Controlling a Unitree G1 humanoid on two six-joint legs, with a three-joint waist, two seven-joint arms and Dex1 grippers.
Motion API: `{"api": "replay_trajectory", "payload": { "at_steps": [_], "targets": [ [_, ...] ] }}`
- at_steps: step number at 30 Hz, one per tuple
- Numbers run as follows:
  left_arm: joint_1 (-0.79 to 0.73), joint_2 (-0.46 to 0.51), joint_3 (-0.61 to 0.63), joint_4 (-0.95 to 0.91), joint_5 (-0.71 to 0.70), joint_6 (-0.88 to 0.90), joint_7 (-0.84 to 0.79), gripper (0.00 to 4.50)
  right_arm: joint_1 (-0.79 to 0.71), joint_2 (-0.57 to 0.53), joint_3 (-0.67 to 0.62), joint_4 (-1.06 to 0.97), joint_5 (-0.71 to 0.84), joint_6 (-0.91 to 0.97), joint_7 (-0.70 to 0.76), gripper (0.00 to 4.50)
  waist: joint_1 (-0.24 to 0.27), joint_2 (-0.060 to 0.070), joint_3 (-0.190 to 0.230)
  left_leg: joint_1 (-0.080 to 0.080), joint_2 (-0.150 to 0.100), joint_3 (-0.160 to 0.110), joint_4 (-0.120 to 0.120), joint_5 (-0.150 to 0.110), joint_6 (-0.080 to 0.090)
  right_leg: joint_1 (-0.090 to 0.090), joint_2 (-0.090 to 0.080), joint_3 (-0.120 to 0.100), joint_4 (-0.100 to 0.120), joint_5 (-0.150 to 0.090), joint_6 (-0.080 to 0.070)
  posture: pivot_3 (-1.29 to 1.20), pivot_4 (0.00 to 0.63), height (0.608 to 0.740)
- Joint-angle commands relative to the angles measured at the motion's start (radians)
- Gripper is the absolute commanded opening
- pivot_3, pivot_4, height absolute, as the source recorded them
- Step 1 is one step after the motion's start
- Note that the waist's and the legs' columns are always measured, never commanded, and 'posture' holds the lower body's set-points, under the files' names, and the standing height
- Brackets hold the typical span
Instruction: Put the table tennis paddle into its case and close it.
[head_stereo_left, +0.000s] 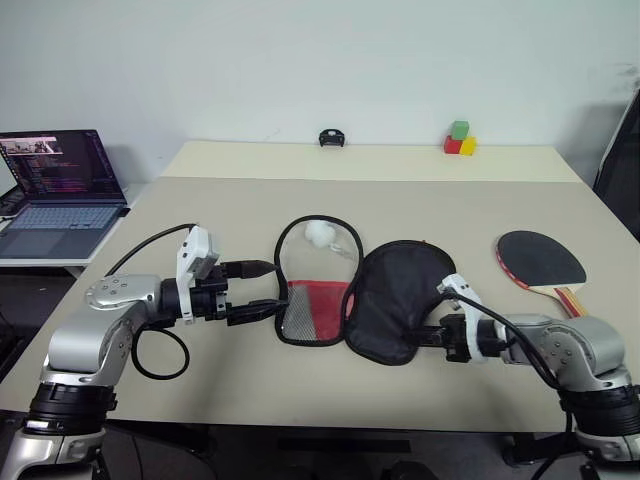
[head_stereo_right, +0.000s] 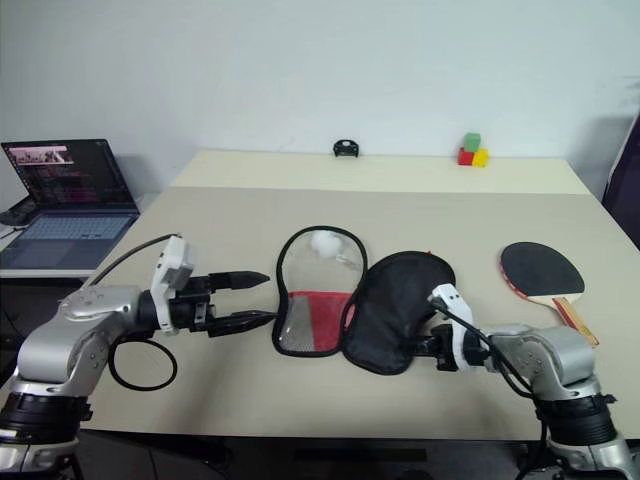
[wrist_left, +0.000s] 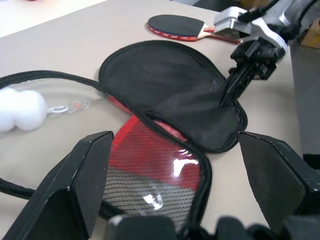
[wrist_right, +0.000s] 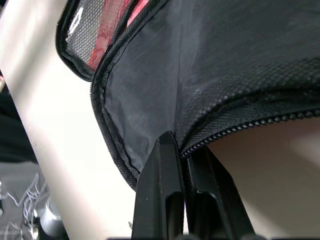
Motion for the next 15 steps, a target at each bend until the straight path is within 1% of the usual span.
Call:
{"api": "replay_trajectory", "payload": {
  "at_steps": [1,8,15],
  "targets": [
    [-0.01,0.009,-0.011,-0.033,0.002,-0.011,-0.01,4.33,-0.024,-0.067,0.025,0.026,-0.017,-0.038,0.069,0.05,0.0,0.0,0.0,0.0,0.0,0.0,0.0,0.0,0.0,0.0,0.0,0.0,0.0,0.0,0.0,0.0,0.15,0.74],
    [-0.034,0.0,-0.049,-0.024,0.017,-0.023,-0.02,4.33,-0.096,-0.15,0.092,0.142,-0.078,-0.112,0.172,0.05,0.0,0.0,0.0,0.0,0.0,0.0,0.0,0.0,0.0,0.0,0.0,0.0,0.0,0.0,0.0,0.0,0.15,0.74],
    [-0.05,-0.009,-0.074,-0.017,0.025,-0.03,-0.024,4.33,-0.194,-0.181,0.147,0.261,-0.144,-0.171,0.259,0.05,0.0,-0.001,0.0,0.0,0.0,0.0,0.0,0.0,0.0,0.0,0.0,0.0,0.0,0.0,0.0,0.0,0.15,0.74]
  ]
}}
